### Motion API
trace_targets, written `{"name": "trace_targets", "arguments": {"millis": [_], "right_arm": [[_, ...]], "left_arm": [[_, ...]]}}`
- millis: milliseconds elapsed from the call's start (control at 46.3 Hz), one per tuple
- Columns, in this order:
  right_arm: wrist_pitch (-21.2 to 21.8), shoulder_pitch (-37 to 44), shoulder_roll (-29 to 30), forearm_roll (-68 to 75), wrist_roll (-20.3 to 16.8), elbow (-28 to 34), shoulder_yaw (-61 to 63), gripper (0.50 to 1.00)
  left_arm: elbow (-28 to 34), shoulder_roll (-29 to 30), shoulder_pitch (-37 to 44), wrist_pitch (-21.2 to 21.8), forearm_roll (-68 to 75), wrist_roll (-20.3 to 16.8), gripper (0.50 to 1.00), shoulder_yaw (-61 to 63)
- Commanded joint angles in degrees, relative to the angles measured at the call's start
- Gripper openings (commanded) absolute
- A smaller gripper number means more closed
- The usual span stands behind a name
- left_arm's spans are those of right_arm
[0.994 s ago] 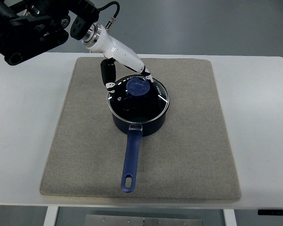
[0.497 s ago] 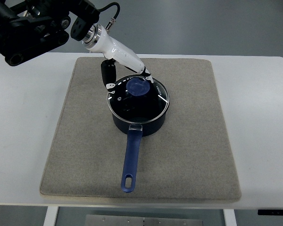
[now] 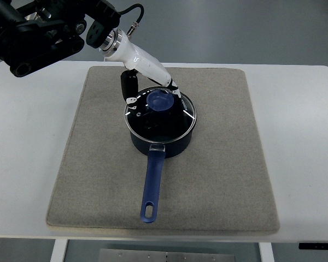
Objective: Open pot lid and place left with left hand
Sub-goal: 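Close the left hand fingers around the blue knob of the lid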
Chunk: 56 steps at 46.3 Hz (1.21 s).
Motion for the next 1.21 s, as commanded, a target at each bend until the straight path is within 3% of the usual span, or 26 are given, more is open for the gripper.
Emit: {"name": "trace_targets", "arguments": {"millis": [0,475,735,1188], "right_arm": [[0.00,0.00,0.00,0.00,0.00,0.00,0.00,0.915],[0.00,0.00,0.00,0.00,0.00,0.00,0.00,0.915],[0.00,0.00,0.00,0.00,0.00,0.00,0.00,0.915],[0.00,0.00,0.00,0.00,0.00,0.00,0.00,0.915]], "left_arm": [[0.17,0.24,0.02,0.14,0.00,0.00,0.969,0.01],[-0.09,-0.03,-0.24,0.23,0.35,0.00,0.960,0.09],[0.00,-0.03,-0.33,2.34,1.67,0.00,0.943,0.53],[-0.35,-0.03,-0.95,0.67,2.20,0.00,0.947,0.62]]}}
